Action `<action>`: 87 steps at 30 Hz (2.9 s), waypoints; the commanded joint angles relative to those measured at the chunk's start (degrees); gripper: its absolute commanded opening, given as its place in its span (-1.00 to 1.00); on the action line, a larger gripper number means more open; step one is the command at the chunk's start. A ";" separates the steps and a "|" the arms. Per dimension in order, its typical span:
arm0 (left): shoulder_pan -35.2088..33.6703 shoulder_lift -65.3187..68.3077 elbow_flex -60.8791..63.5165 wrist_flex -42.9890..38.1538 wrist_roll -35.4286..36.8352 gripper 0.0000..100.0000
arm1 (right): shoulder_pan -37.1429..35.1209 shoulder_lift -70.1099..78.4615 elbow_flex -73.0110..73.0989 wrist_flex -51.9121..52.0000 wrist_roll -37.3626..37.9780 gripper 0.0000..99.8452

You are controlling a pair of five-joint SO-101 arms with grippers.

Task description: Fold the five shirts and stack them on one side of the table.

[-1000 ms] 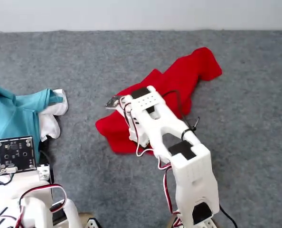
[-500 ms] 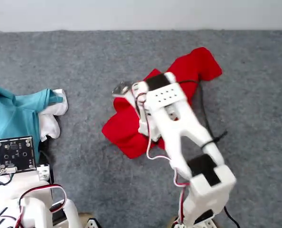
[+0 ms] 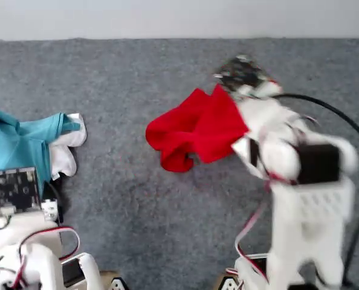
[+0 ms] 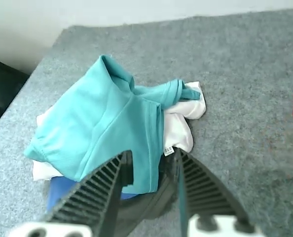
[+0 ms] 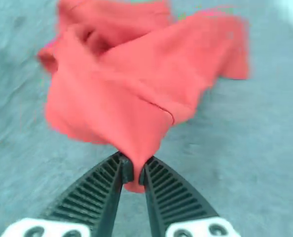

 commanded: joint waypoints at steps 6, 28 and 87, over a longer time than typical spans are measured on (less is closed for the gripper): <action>19.69 10.90 -4.70 -1.85 1.23 -0.72 | 13.85 -10.42 -0.26 -5.93 0.62 -0.98; 53.71 60.40 -25.89 -10.20 8.53 -0.71 | 19.38 -7.78 -9.41 -12.53 3.96 -0.98; 77.71 145.05 -93.23 7.12 3.69 -0.56 | 33.71 15.69 22.15 -38.46 12.22 -0.98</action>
